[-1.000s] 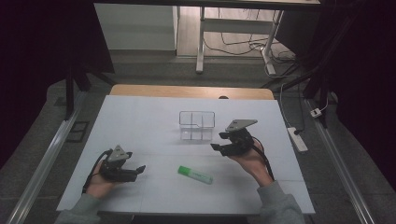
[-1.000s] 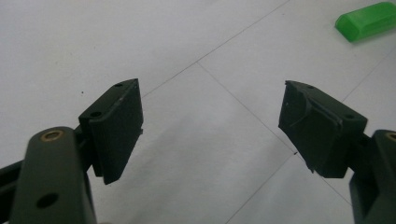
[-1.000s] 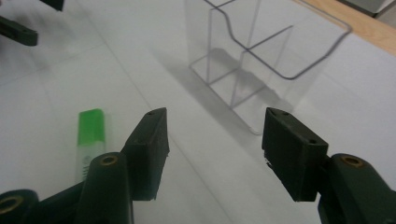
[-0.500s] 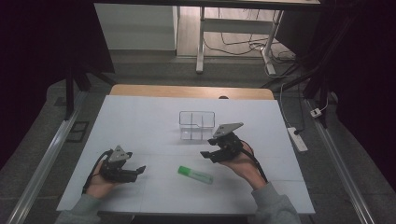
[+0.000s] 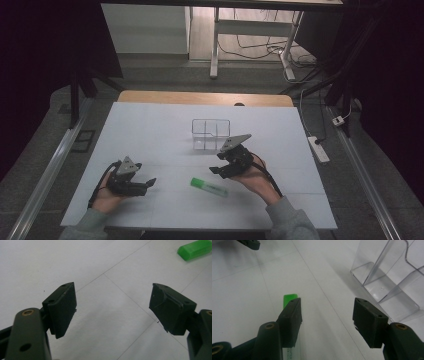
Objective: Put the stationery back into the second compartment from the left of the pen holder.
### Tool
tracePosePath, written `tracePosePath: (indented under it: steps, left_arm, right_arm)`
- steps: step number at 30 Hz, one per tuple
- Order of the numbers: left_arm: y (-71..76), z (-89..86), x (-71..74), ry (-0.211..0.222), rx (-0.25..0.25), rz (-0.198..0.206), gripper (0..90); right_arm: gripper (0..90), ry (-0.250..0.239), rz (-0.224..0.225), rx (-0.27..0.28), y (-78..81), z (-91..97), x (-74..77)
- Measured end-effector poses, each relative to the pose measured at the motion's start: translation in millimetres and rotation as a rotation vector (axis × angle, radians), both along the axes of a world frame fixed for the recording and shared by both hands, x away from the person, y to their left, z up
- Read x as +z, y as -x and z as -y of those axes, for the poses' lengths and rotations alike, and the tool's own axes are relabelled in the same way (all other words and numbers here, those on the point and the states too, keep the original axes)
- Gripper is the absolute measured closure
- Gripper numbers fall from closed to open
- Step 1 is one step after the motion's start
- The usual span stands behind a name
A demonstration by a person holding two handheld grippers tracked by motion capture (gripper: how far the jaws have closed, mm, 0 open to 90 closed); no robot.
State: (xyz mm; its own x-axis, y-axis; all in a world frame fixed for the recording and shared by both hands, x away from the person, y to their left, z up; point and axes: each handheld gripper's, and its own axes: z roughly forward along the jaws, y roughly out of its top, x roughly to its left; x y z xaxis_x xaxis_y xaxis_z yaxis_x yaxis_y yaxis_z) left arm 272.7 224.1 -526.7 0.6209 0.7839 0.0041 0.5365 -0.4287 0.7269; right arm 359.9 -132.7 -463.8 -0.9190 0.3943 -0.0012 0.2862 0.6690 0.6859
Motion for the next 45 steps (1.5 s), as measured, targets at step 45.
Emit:
tracePosePath:
  steps: [45]
  left_arm:
    - [3.0, 1.6, -1.3, -0.011, -0.004, -0.003, 21.7]
  right_arm:
    - [33.8, 0.195, -0.080, 0.161, 15.2, -66.7, -45.8]
